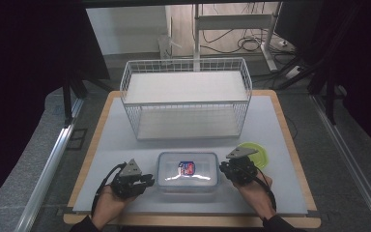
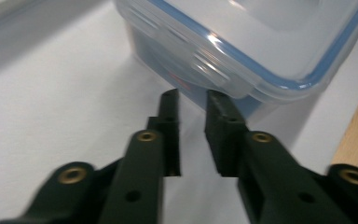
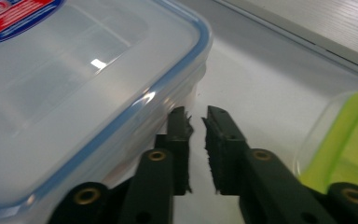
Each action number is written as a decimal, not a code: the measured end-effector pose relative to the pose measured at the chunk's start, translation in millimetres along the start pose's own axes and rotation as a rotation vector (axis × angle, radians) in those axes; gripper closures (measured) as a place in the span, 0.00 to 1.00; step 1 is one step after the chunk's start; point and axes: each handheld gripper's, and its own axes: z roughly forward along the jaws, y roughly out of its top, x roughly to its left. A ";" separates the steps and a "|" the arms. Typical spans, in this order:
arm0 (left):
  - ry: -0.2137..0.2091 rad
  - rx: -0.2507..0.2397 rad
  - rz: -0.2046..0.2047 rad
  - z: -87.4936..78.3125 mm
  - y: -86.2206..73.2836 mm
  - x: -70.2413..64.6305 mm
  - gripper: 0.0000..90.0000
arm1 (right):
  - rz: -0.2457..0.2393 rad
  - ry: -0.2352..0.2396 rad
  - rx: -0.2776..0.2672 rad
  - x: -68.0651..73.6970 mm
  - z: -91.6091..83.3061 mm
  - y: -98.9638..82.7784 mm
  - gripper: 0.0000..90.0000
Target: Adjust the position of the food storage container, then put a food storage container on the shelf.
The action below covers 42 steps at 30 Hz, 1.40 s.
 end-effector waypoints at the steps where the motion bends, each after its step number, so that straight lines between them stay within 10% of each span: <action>1: 0.009 -0.010 -0.007 -2.1 -0.5 1.4 0.78 | -0.002 0.010 0.005 0.2 -3.1 -1.4 0.82; 11: 0.065 -0.046 -0.015 -9.4 -13.1 6.2 0.33 | -0.077 0.056 0.012 5.2 -24.3 -16.7 0.56; 31: 0.017 -0.096 -0.053 -10.0 -21.3 13.3 0.06 | -0.041 0.136 -0.075 1.4 -38.2 -24.2 0.18; 42: -0.019 -0.113 -0.059 -11.4 2.5 12.5 0.06 | -0.009 0.170 -0.074 8.0 -33.3 -11.5 0.05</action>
